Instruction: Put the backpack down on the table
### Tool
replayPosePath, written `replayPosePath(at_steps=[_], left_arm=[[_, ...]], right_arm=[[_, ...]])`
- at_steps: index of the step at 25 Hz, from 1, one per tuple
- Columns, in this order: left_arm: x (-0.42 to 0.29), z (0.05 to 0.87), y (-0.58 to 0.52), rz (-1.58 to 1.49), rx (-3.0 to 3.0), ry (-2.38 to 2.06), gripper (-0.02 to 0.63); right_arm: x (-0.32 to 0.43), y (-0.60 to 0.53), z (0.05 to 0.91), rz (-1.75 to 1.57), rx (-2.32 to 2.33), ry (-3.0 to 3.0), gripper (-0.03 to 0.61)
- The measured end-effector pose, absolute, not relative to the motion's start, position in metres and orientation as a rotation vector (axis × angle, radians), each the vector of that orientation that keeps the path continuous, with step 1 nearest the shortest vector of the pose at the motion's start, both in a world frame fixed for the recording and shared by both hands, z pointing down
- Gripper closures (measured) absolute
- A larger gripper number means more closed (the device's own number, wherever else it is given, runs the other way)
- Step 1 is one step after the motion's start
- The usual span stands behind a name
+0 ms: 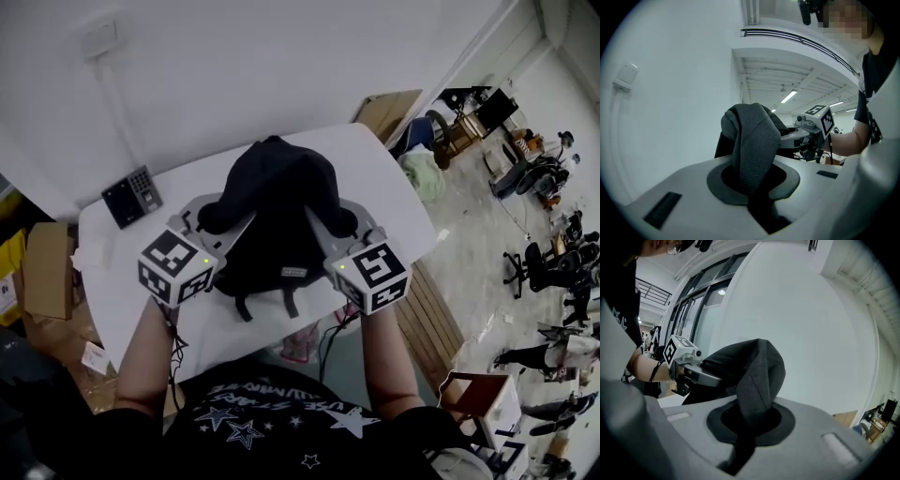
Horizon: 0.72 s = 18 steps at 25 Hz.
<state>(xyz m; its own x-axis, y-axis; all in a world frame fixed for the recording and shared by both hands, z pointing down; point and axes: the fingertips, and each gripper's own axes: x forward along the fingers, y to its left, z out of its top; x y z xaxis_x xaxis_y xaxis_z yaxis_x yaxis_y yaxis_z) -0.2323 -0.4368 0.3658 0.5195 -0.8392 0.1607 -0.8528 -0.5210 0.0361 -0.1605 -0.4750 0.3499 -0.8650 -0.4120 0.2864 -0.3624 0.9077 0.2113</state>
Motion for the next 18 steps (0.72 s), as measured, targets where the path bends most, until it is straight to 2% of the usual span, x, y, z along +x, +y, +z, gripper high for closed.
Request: replayPosePath(at_steps=[8,18], left_arm=[[-0.261,0.376,-0.466,0.188,2.636,-1.444,0.558],[-0.264,0.389,-0.465,0.123,2.657,-1.448,0.558]], right_arm=[[-0.191,-0.499,0.356,-0.250,0.560,-2.722,0.561],[-0.192,-0.499,0.367,-0.189,0.554,-2.777,0.560]])
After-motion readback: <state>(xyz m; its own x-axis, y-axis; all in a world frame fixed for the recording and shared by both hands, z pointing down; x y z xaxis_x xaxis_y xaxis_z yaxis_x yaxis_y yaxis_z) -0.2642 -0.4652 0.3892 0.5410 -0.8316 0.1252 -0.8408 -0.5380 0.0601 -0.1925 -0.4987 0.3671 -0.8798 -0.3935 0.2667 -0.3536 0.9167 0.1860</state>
